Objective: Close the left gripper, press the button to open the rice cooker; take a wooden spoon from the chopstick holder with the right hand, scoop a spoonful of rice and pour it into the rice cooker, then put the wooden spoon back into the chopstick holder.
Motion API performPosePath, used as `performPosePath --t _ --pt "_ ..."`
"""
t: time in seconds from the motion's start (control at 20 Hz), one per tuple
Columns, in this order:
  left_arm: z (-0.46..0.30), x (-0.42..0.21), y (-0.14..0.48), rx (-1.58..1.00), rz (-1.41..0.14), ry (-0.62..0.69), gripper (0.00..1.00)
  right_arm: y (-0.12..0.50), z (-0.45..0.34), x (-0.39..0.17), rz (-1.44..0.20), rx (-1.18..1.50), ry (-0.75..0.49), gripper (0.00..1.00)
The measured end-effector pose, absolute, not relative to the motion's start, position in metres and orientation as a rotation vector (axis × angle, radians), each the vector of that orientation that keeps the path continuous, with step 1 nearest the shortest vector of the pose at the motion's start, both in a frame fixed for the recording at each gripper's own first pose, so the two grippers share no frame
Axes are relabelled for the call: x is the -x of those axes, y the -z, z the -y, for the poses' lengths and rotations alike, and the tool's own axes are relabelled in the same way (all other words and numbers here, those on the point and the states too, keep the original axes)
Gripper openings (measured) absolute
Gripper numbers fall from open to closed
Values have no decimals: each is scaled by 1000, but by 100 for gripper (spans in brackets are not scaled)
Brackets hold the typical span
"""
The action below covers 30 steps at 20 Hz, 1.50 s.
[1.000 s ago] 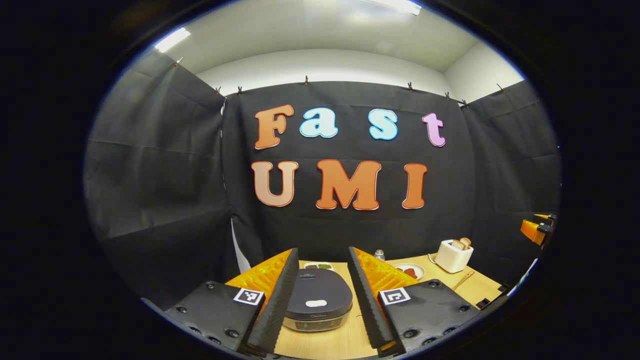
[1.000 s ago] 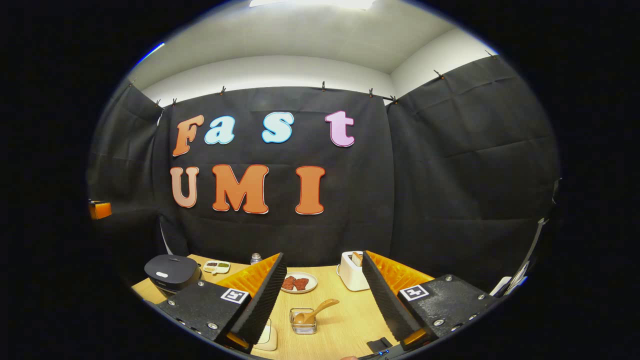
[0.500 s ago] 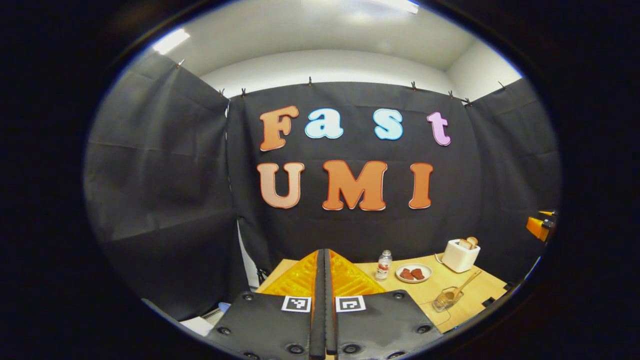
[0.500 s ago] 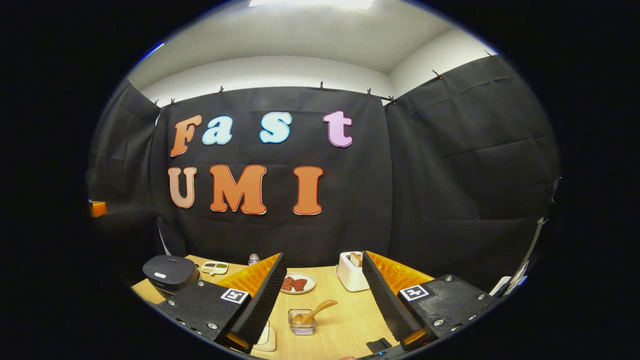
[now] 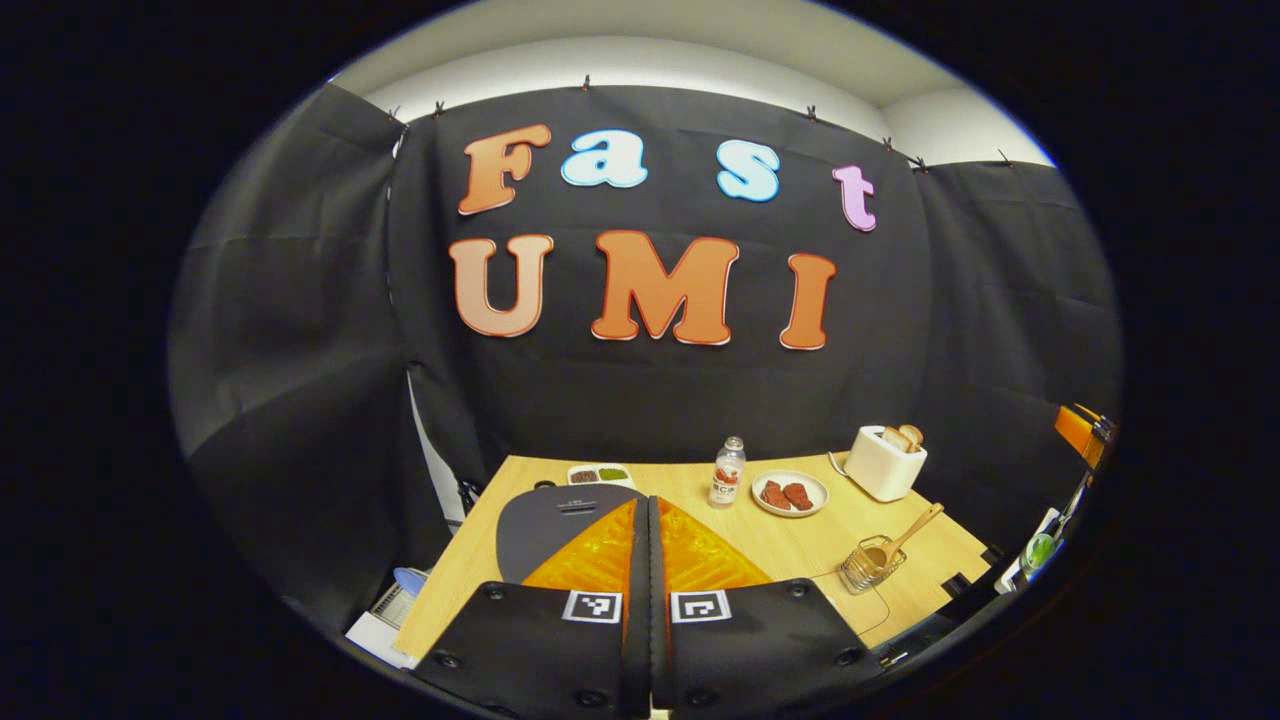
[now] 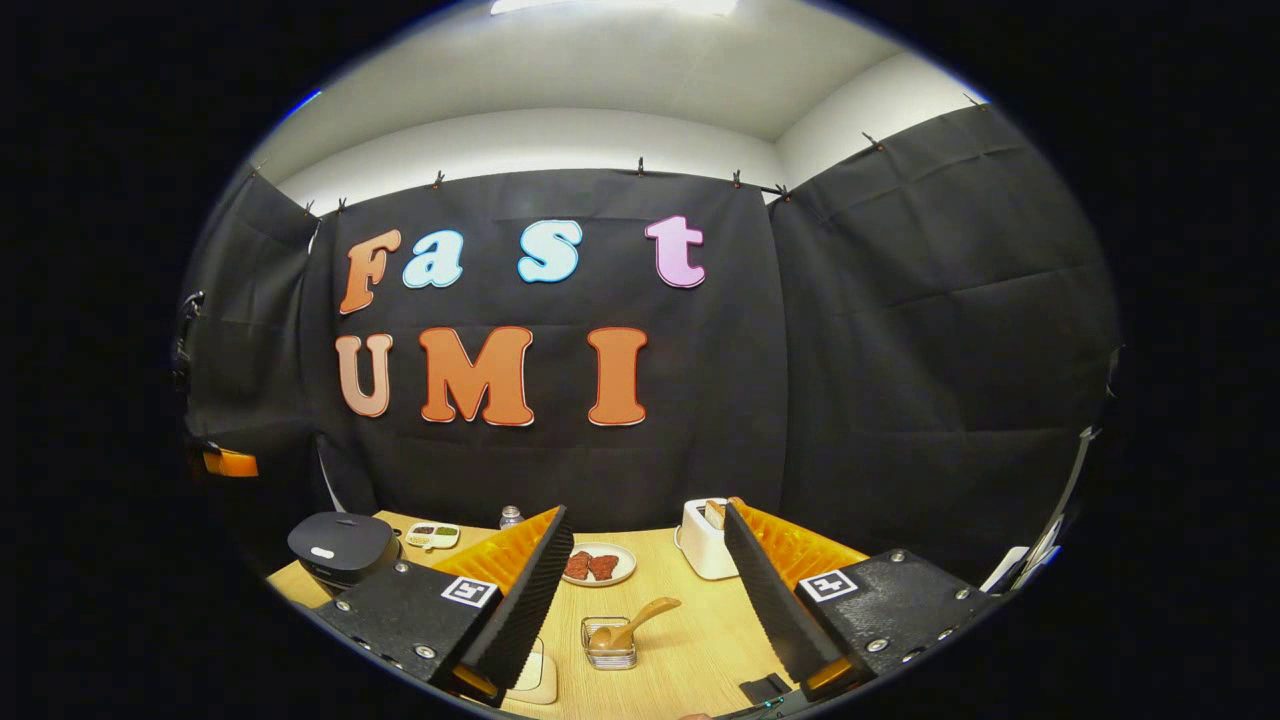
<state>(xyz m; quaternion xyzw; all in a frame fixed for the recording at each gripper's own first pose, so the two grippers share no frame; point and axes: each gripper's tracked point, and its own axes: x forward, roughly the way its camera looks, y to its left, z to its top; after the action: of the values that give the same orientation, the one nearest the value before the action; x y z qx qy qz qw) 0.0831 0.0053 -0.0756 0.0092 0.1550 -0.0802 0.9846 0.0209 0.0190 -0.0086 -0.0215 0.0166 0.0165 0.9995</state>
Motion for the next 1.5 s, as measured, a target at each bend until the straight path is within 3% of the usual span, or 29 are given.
performPosePath --t 0.4,0.45,0.6,0.65,0.7,0.75,0.8,0.9,1.05,1.25,1.3,1.45,1.5 --pt "-13 -137 181 -32 -546 169 4 10 -15 -26 -36 32 -24 94" --pt "-15 -141 194 -43 -573 163 0 11 -14 -26 -38 32 -21 94" --pt "-21 -148 223 -55 -637 147 4 13 -13 -27 -42 34 -13 94" --pt "-23 -148 231 -46 -656 142 0 14 -13 -27 -43 34 -11 94" --pt "-23 -147 237 -38 -669 138 4 16 -13 -27 -47 35 -11 94" --pt "-23 -146 242 -31 -679 139 0 19 -12 -27 -53 36 -10 94" --pt "-23 -144 246 -29 -687 137 9 20 -11 -27 -59 38 -8 94" --pt "-23 -142 249 -24 -682 128 0 21 -10 -28 -61 36 -4 94" --pt "-23 -139 253 4 -682 107 9 23 -12 -29 -64 28 -7 94" --pt "-23 -136 258 22 -680 105 0 29 -17 -31 -78 26 -13 94" --pt "-24 -135 260 27 -678 107 5 31 -17 -30 -82 27 -14 94" --pt "-22 -137 262 29 -743 151 5 31 -19 -28 -87 18 -17 94" --pt "-21 -133 263 22 -776 170 0 33 -22 -26 -89 14 -26 94"
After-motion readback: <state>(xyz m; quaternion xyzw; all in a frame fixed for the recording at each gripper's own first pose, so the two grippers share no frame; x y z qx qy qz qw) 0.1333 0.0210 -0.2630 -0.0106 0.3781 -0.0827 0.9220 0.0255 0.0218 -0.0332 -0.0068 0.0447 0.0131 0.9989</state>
